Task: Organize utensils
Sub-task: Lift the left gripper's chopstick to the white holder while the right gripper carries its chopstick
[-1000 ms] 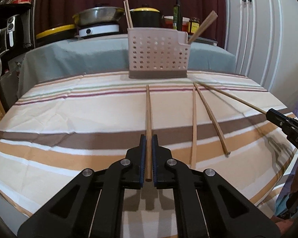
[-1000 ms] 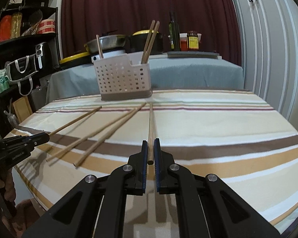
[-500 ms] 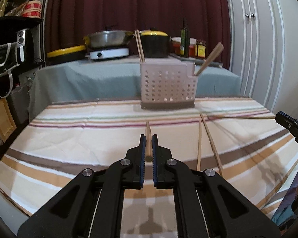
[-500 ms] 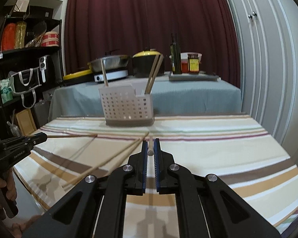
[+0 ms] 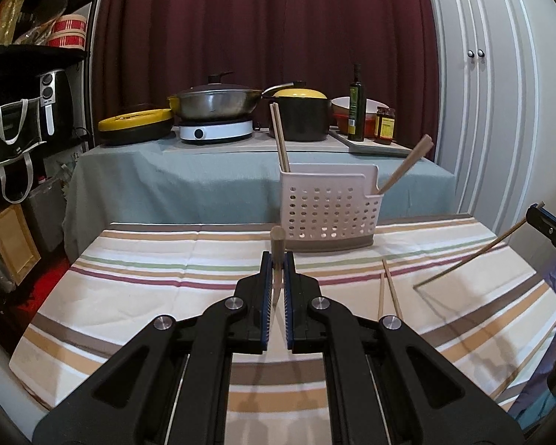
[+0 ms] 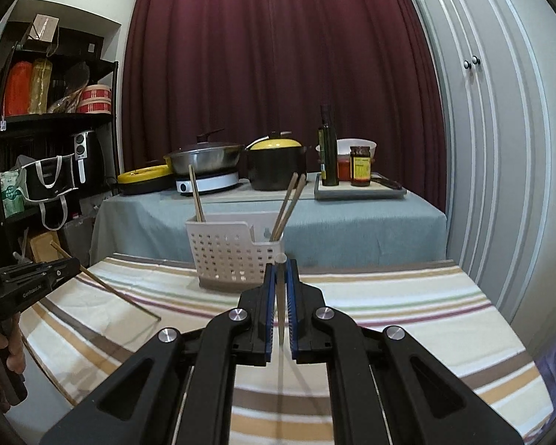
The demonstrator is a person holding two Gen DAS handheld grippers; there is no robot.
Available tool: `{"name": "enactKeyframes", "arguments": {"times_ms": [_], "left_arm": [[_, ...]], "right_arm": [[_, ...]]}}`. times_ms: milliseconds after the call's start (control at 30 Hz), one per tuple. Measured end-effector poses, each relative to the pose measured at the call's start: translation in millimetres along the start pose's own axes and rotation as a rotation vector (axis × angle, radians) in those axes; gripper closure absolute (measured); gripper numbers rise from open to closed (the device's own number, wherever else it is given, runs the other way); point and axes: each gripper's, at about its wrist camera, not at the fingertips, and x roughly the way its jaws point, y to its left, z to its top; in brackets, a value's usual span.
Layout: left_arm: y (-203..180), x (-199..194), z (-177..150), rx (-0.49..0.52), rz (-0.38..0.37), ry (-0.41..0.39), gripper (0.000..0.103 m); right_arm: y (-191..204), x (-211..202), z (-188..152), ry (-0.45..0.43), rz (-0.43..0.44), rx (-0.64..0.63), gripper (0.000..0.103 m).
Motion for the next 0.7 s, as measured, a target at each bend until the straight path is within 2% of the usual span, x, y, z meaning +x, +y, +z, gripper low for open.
{"name": "enactKeyframes", "arguments": {"times_ms": [367, 700], "left_arm": [[5, 30, 33, 0.013, -0.003, 0.009, 0.097], [16, 45, 59, -0.034, -0.023, 0.003, 0.097]], "right_arm": [[8, 42, 30, -0.012, 0.013, -0.034, 0.096], [8, 65, 46, 0.0, 0.036, -0.02, 0.096]]}}
